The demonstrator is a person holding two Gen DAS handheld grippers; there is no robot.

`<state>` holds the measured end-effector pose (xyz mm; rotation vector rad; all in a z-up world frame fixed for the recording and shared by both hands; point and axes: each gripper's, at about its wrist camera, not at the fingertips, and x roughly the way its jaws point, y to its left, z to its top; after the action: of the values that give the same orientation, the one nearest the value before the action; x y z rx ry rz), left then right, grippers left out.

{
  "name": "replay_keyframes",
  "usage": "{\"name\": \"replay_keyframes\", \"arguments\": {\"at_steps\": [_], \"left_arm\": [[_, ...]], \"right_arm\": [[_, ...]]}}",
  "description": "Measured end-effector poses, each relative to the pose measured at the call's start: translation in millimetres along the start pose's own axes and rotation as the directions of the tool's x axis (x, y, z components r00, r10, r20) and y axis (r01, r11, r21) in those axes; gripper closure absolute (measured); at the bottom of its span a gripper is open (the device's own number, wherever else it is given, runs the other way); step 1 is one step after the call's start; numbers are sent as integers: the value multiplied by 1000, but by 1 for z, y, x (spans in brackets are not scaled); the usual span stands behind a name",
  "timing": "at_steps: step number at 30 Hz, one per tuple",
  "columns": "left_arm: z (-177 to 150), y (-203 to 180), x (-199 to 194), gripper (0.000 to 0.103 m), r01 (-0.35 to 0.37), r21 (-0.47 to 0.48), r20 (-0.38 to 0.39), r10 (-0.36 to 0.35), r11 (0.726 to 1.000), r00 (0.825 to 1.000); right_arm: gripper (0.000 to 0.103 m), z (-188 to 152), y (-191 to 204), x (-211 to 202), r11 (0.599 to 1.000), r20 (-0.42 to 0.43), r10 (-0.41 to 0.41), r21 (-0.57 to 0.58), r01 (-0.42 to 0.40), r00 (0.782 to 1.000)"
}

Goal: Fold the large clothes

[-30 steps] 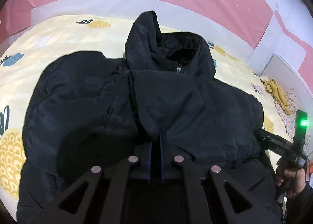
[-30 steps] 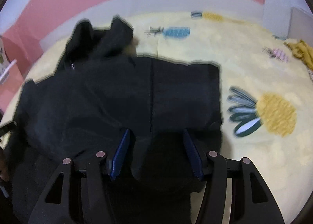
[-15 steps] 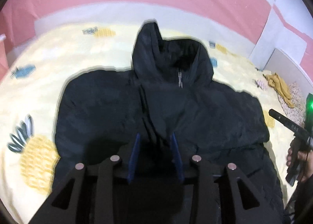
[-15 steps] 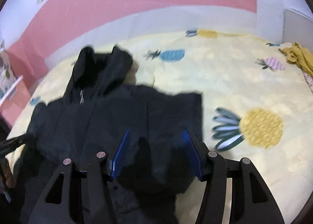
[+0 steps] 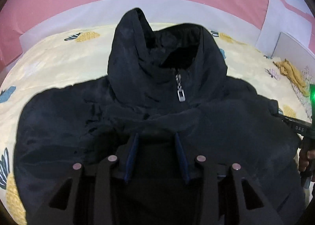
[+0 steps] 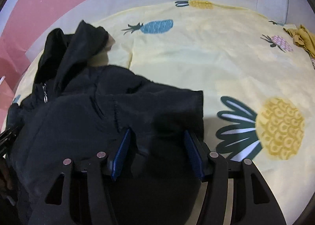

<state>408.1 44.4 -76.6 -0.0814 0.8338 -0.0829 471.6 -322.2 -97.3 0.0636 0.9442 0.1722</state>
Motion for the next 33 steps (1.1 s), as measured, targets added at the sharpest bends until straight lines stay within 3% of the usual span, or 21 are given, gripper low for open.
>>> {"name": "replay_keyframes", "arguments": {"at_steps": [4,7,10,13,19,23,33], "left_arm": [[-2,0,4,63,4,1,2,-4,1000,1000],[8,5,-13,65,25,-31,-7,-25,999,1000],[12,12,-55,67,98,-67,56,-94,993,994],[-1,7,-90,67,138,-16,121,-135,990,983],[-30,1,-47,67,102,-5,-17,-102,995,995],[-37,-2,-38,67,78,28,-20,-77,997,997],[-42,3,-35,67,90,9,-1,-90,996,996]], "right_arm": [[47,1,5,1,999,-3,-32,-14,32,999],[47,3,7,-25,998,45,-53,-14,54,998],[47,-5,15,-69,999,114,14,-34,-10,993],[47,-18,27,-89,996,121,47,-76,-38,992],[47,-45,45,-59,994,24,38,-107,-35,999],[47,-47,48,-44,993,7,18,-118,-17,1000],[47,-48,55,-38,989,-2,-29,-144,28,1000]]}}
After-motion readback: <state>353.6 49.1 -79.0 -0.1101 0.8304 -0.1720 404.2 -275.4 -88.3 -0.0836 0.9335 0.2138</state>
